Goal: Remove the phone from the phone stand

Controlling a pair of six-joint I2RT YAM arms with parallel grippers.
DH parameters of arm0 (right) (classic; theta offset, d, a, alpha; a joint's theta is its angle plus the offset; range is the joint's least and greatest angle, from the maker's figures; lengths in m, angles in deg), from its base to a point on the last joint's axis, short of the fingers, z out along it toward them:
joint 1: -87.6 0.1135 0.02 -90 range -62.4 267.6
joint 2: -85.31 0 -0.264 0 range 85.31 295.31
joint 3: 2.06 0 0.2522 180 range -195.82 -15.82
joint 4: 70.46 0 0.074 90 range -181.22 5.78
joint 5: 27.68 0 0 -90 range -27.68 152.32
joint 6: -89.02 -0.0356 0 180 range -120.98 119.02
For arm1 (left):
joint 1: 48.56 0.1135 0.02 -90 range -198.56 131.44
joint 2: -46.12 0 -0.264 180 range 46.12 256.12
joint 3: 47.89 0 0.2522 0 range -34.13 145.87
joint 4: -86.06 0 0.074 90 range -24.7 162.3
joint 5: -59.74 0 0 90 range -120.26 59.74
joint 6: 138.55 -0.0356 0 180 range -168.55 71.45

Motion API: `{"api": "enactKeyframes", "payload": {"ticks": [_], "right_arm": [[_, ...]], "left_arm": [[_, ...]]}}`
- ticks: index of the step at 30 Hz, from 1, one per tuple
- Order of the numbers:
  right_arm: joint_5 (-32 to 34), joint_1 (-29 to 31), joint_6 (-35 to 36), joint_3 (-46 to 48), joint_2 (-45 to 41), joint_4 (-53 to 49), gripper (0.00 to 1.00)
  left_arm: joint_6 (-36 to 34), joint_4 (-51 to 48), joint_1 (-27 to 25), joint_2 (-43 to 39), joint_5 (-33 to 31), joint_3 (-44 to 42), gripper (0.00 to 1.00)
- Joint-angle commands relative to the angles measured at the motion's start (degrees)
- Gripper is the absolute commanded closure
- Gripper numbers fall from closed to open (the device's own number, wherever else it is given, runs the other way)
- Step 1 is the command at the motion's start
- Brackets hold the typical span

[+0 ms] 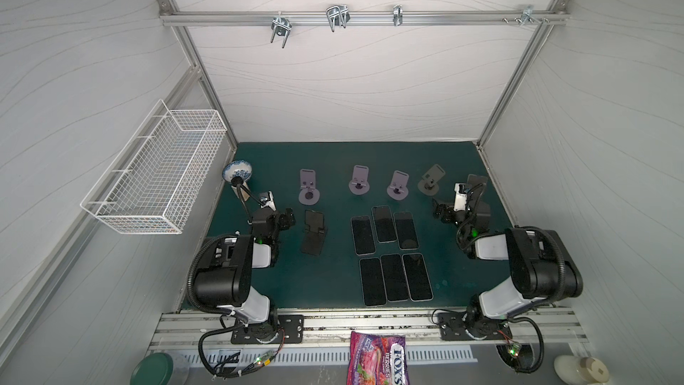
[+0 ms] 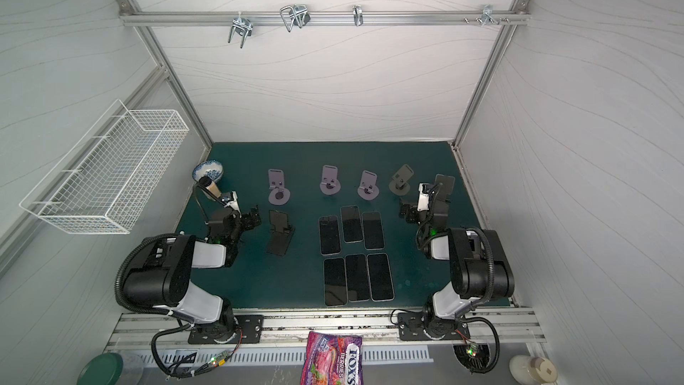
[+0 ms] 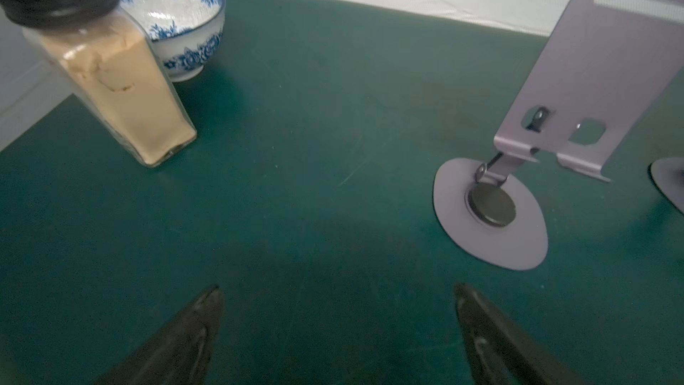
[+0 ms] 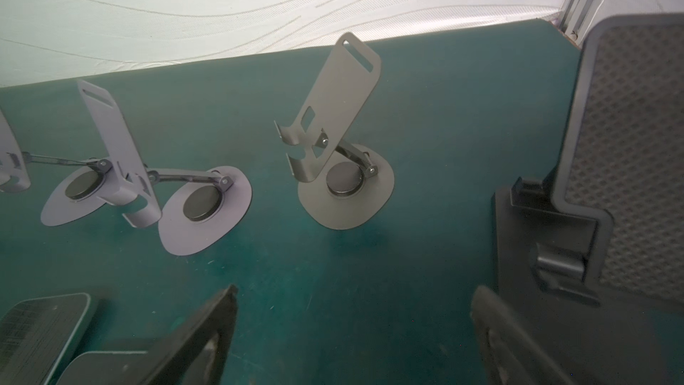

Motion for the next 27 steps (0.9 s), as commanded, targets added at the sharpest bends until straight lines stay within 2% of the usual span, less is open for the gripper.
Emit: {"api": "enactKeyframes", "payload": {"ticks": [1, 3, 7, 22, 23, 24, 25, 27], "right_arm": [[3.4, 1.7, 1.4, -3.0, 0.6, -4.0, 0.01], [3.4, 1.6, 1.2, -2.9, 0.7, -3.9, 0.01], [3.5, 1.6, 1.2, -2.9, 0.7, -3.8, 0.01], [3.6, 1.7, 1.1, -2.8, 0.6, -3.8, 0.01], [3.6, 1.7, 1.2, -2.8, 0.5, -3.8, 0.01], [3.6, 1.7, 1.2, -2.9, 0.5, -3.8, 0.01], [3.6, 1.7, 1.2, -2.8, 0.6, -3.9, 0.01], [3.7, 1.8, 1.2, -2.9, 0.6, -3.9, 0.01]], "left_arm": [[1.1, 0.3, -1.2, -0.4, -5.8, 4.0, 0.01], [0.2, -1.4, -2.9, 0.1, -9.6, 5.2, 0.01], [-0.9, -0.7, -4.6, 0.7, -12.8, 5.4, 0.01], [-1.2, -0.7, -4.9, 1.2, -13.3, 5.8, 0.01], [-2.3, 1.0, -6.1, 0.8, -15.1, 4.7, 0.01], [-3.9, 6.6, -9.6, -0.3, -19.7, 1.2, 0.01], [-6.0, 12.0, -10.0, 0.5, -17.2, -0.8, 0.01], [-7.6, 19.2, -11.1, 3.0, -19.7, -2.5, 0.01]]}}
